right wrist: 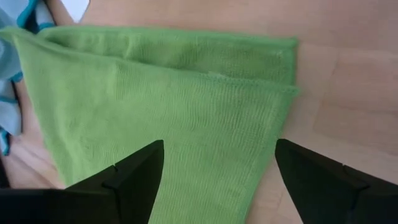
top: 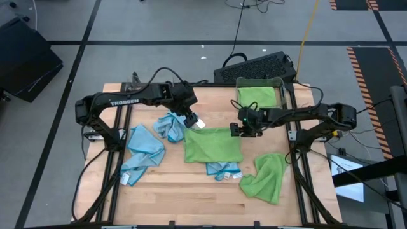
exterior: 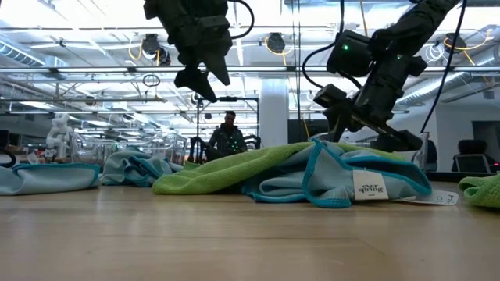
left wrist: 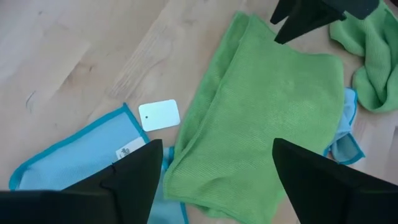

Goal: Sort microfiber towel by color & place in baskets
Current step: Fold the left green towel

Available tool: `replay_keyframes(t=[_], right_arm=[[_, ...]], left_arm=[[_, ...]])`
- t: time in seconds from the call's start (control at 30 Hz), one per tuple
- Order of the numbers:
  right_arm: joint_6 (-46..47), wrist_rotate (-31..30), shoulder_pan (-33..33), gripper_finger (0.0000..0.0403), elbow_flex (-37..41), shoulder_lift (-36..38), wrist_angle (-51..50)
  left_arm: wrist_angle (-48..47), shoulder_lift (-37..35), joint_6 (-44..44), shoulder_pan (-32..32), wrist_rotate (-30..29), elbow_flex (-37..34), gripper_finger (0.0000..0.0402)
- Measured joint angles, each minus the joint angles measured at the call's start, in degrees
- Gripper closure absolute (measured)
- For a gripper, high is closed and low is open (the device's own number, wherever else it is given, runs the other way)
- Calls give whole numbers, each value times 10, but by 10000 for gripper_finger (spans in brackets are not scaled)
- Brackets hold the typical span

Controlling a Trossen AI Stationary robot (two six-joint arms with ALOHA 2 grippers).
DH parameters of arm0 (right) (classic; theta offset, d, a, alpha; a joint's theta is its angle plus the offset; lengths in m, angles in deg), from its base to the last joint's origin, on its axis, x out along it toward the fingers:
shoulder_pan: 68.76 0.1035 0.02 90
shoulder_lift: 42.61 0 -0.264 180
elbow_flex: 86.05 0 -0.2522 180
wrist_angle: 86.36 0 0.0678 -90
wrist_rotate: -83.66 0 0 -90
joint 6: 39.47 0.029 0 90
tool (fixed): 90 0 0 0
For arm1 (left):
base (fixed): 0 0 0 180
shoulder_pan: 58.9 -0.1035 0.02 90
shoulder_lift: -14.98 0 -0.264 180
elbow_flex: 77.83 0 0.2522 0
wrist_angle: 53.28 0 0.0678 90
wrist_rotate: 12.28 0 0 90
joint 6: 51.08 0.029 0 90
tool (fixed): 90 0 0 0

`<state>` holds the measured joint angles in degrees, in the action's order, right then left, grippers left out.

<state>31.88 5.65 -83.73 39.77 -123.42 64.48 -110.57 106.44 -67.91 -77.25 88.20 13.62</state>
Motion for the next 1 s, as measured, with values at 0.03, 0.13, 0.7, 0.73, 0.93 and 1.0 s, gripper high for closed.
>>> replay_keyframes(t=[0.03,0.13,0.7,0.73,0.93,1.0], right_arm=[[-1,0,2,108,0,0,0],[-6,-10,1,109,0,0,-4],[-54,-16,-47,110,46,-3,52],[-52,-15,-49,110,51,-3,55],[-49,-14,-50,111,87,-1,122],[-46,-13,-51,112,100,-1,145]], left_arm=[[0,0,0,0,0,0,94],[0,0,0,0,0,0,94],[-18,0,1,0,0,0,94],[-19,0,0,0,0,-1,94],[-26,0,-13,1,0,-1,94],[-26,0,-12,1,0,-1,94]])
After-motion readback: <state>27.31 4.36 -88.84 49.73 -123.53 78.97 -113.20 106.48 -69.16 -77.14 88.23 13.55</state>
